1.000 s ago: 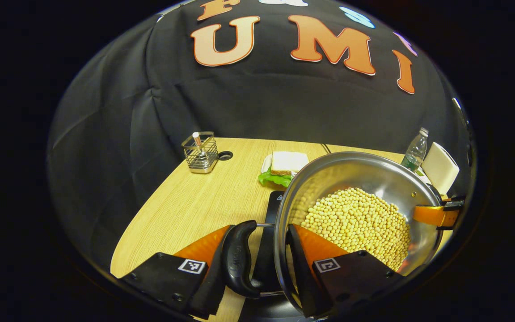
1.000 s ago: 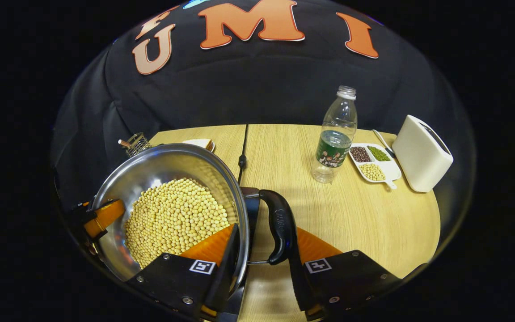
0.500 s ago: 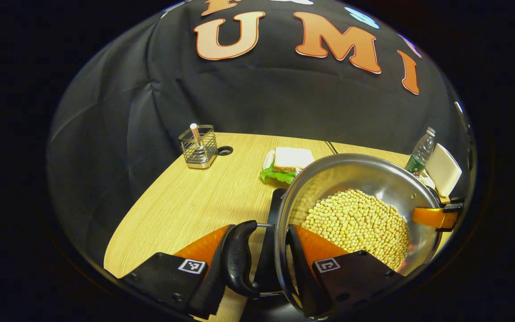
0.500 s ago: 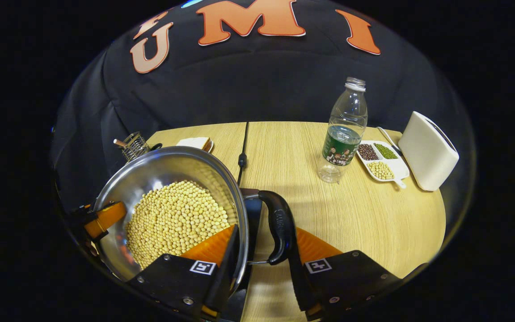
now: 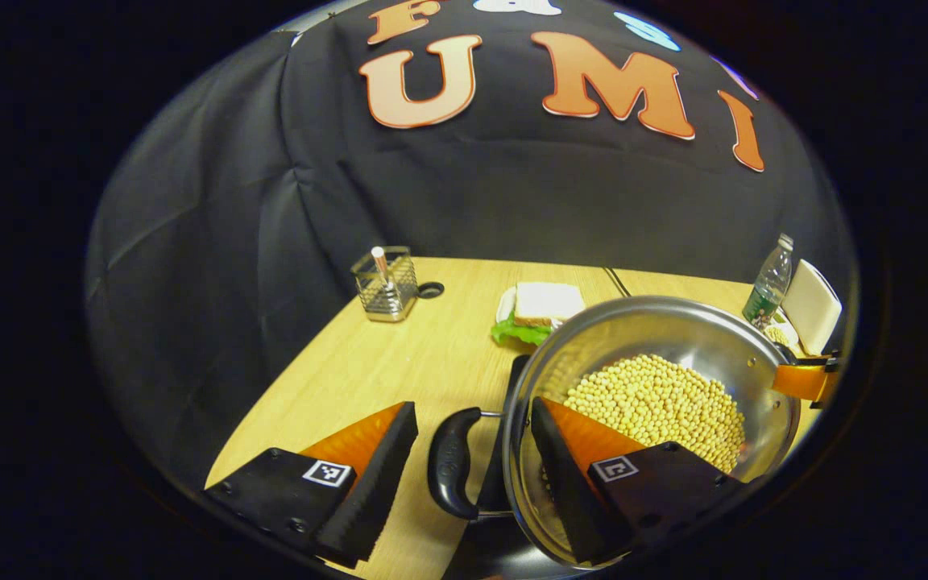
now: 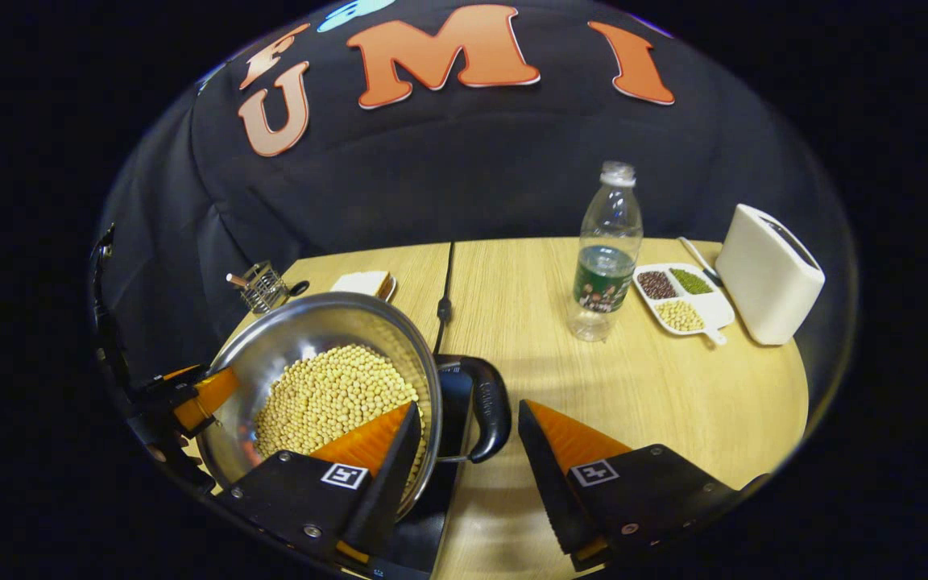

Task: First push the handle of the pot to place it horizontally, then grasp the pot with both hands and set it on the induction cooktop.

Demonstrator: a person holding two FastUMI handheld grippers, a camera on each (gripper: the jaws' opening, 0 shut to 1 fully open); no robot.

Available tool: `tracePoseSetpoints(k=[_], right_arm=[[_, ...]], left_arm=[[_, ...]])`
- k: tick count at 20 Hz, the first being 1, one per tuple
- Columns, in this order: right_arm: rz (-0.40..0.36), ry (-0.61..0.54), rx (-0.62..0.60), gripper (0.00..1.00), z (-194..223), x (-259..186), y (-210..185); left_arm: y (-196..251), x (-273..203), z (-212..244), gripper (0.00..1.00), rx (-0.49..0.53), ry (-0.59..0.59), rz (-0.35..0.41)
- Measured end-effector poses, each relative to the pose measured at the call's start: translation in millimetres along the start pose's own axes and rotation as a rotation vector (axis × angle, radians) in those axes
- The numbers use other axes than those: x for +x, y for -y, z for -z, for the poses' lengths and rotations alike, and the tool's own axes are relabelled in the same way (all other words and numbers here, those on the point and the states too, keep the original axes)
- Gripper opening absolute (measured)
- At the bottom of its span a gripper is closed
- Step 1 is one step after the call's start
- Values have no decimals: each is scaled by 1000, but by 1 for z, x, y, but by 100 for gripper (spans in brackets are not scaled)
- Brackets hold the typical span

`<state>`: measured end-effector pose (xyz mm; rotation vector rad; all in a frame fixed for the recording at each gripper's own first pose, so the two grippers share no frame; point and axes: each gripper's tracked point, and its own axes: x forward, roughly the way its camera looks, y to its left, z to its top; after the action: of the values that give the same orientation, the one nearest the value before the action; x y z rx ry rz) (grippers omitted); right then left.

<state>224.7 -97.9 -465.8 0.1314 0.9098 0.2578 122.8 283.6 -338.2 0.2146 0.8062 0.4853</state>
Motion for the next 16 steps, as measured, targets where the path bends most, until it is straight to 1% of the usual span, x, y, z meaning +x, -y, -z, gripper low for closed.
tracePoseSetpoints(k=[1, 3, 4, 5, 7, 8, 9, 12, 13, 15, 16], right_arm=[[-3, 38, 6, 81, -8, -11, 2], [2, 126, 8, 84, -27, -33, 9], [2, 180, 10, 85, -39, -46, 12], [-3, 232, 12, 86, -46, -72, 7], [-19, 314, 3, 86, -62, -104, 12], [-19, 355, -8, 87, -71, -122, 16], [-16, 394, -21, 87, -84, -130, 33], [-11, 497, -50, 88, -105, -181, 45], [-9, 530, -58, 88, -111, -199, 50], [-16, 587, -91, 88, -119, -232, 54], [-16, 614, -106, 82, -124, -247, 58]], left_arm=[[-1, -9, -15, 94, -9, 40, -6], [-1, -29, -40, 96, -19, 111, -20], [4, -40, -50, 96, -25, 146, -15], [10, -52, -62, 96, -29, 179, -5], [21, -80, -84, 96, -41, 244, 19], [28, -97, -99, 100, -49, 286, 33], [34, -114, -110, 95, -52, 322, 49], [52, -165, -142, 95, -54, 423, 86], [60, -182, -151, 100, -59, 454, 103], [66, -214, -169, 100, -72, 510, 126], [69, -233, -178, 100, -74, 539, 137]])
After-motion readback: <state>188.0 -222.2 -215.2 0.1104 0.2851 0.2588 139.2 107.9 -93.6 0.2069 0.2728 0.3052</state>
